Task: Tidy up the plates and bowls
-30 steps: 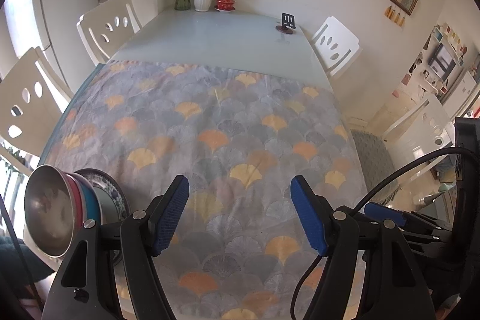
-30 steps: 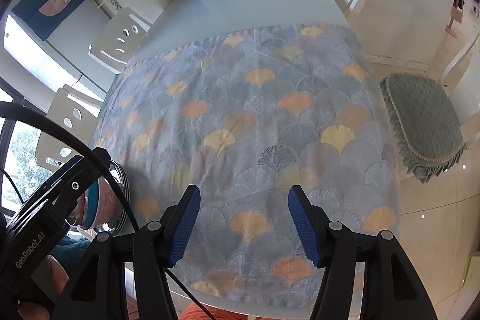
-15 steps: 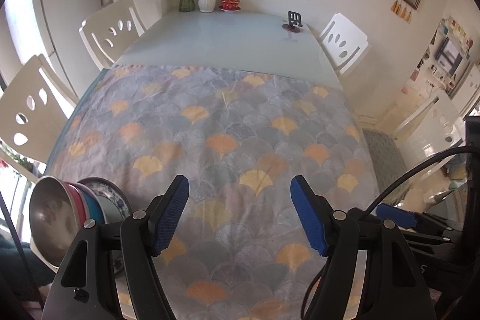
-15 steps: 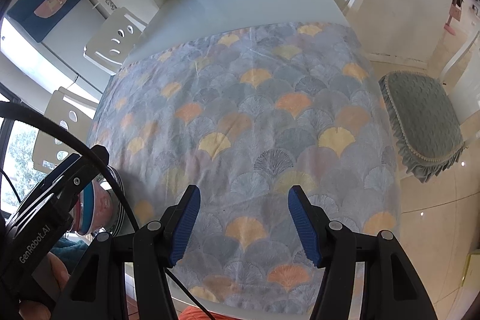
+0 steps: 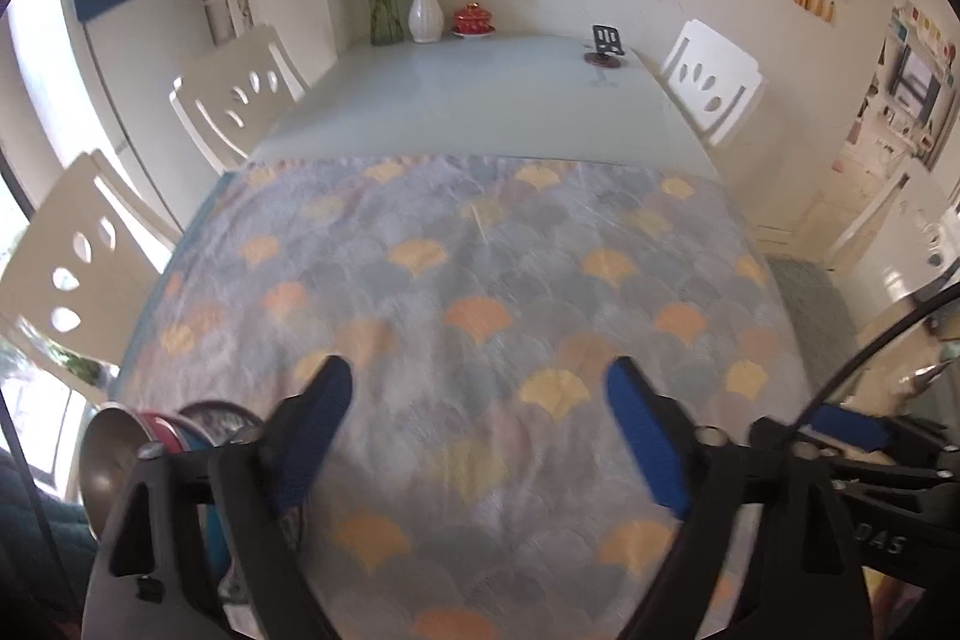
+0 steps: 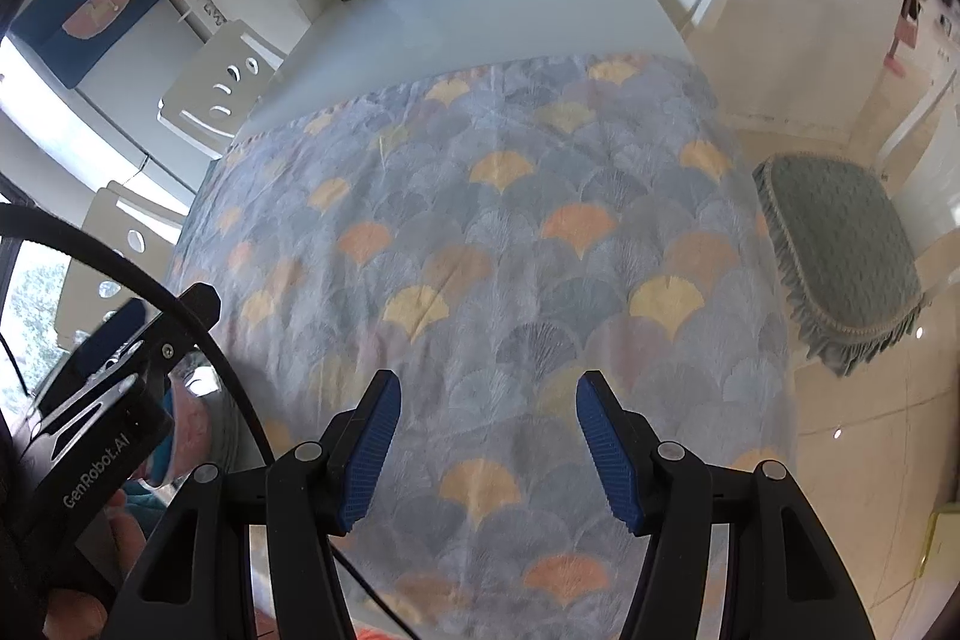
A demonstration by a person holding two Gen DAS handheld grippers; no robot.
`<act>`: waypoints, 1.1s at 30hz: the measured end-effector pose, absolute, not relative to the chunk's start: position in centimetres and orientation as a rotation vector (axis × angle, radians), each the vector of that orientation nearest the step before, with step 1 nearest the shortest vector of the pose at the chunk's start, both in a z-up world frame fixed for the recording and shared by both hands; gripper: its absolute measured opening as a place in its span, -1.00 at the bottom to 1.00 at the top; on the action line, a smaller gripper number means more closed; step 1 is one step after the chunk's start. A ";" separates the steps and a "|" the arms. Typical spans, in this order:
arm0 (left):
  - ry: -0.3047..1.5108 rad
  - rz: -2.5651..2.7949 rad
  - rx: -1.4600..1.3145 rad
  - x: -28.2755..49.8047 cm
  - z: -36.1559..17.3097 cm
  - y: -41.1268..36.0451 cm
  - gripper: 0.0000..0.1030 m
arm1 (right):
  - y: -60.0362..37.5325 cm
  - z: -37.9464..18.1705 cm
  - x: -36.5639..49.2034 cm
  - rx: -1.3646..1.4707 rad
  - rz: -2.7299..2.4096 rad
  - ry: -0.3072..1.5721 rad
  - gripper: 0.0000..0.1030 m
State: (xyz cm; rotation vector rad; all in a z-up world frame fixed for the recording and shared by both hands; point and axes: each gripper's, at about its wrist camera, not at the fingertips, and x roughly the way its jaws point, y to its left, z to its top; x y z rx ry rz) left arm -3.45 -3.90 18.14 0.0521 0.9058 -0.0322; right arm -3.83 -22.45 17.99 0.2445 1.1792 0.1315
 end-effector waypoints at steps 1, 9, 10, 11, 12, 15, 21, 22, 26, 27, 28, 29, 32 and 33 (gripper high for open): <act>0.918 -0.027 0.057 -2.9 17.7 -3.9 0.71 | -22.3 17.9 -3.7 0.226 0.124 1.161 0.15; 0.978 -0.022 0.054 0.0 12.7 -3.5 0.71 | -22.4 12.9 -1.1 0.148 0.062 1.121 0.16; 0.983 -0.015 0.067 0.3 11.9 -3.5 0.71 | -22.4 12.3 -0.8 0.139 0.053 1.125 0.16; 0.984 -0.014 0.076 0.7 11.1 -3.6 0.71 | -22.4 11.5 -0.3 0.132 0.048 1.127 0.16; 0.970 -0.012 0.081 0.8 10.4 -3.7 0.70 | -22.4 10.9 0.0 0.124 0.043 1.124 0.16; 0.928 -0.001 0.104 1.3 8.4 -4.2 0.71 | -22.4 8.9 0.9 0.081 0.016 1.104 0.16; 0.970 -0.009 0.120 2.6 4.9 -5.1 0.71 | -22.0 6.4 2.3 0.036 0.012 1.079 0.16; 0.980 -0.003 0.115 2.7 4.4 -5.1 0.71 | -21.9 6.2 2.5 0.029 0.016 1.076 0.16; 0.998 0.033 0.073 2.8 3.1 -4.7 0.71 | -21.7 5.4 2.9 0.014 0.016 1.081 0.16; 1.006 0.044 0.071 2.8 2.8 -4.6 0.71 | -21.7 5.2 2.9 0.016 0.015 1.084 0.16; 1.012 0.053 0.068 2.8 2.6 -4.5 0.72 | -21.7 5.1 2.8 0.017 0.014 1.087 0.16; 1.015 0.053 0.061 2.7 2.4 -4.4 0.73 | -21.7 4.9 2.8 0.017 0.011 1.091 0.16; 0.993 0.036 0.035 2.6 1.9 -4.0 0.78 | -21.9 4.6 2.9 0.015 0.005 1.088 0.28; 0.989 0.033 0.029 2.7 1.8 -3.9 0.89 | -21.9 4.4 3.0 0.006 -0.002 1.090 0.53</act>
